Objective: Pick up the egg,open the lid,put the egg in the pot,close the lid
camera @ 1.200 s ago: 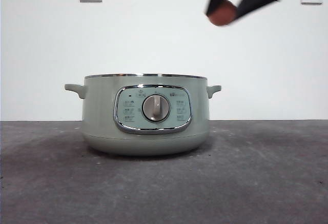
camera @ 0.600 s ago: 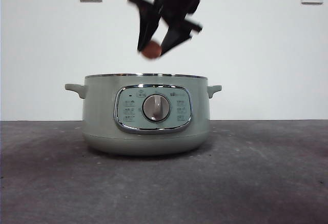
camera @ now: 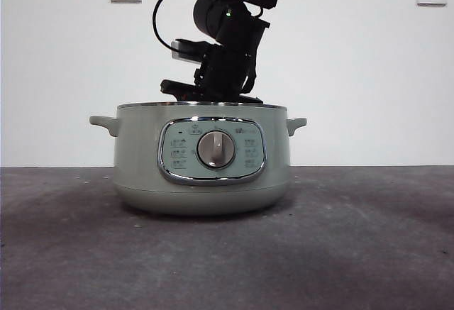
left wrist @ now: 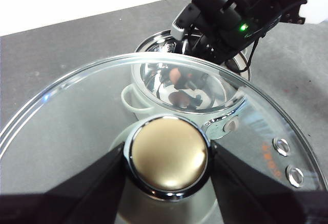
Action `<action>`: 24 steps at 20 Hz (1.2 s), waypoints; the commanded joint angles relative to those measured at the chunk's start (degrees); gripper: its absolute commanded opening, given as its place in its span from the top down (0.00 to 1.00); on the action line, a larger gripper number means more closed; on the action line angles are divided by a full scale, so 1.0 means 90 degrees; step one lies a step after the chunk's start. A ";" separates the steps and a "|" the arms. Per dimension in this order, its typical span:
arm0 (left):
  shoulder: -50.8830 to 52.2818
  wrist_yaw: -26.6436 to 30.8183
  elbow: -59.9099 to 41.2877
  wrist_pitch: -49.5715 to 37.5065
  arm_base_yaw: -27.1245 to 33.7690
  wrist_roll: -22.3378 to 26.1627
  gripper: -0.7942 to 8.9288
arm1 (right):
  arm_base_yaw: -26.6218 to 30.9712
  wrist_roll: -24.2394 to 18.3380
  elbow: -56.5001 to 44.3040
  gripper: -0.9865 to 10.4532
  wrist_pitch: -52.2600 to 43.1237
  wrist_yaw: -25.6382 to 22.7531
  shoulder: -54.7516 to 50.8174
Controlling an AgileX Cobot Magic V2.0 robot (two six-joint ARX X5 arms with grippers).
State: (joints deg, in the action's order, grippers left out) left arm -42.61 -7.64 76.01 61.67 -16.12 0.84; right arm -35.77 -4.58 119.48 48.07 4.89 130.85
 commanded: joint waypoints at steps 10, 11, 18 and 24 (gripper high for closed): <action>0.0002 -0.0032 0.0063 -0.0282 0.0019 0.0034 0.93 | -0.0032 -0.0163 0.0078 0.61 0.0340 -0.0092 0.0265; -0.0017 -0.0032 0.0063 -0.0279 0.0019 0.0056 0.93 | -0.0032 -0.0163 0.0180 0.60 0.0444 -0.0092 0.0265; -0.0058 -0.0032 0.0063 -0.0318 0.0019 0.0107 0.93 | -0.0017 0.0012 0.3109 0.61 0.2725 -0.0090 0.0214; -0.0158 -0.0367 0.0063 -0.0549 0.0019 0.0138 0.93 | -0.0017 0.0017 0.3876 0.61 0.3439 -0.0070 -0.0918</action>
State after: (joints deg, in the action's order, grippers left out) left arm -44.56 -10.74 76.01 59.68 -16.12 1.50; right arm -35.77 -4.93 154.08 77.60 4.27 122.89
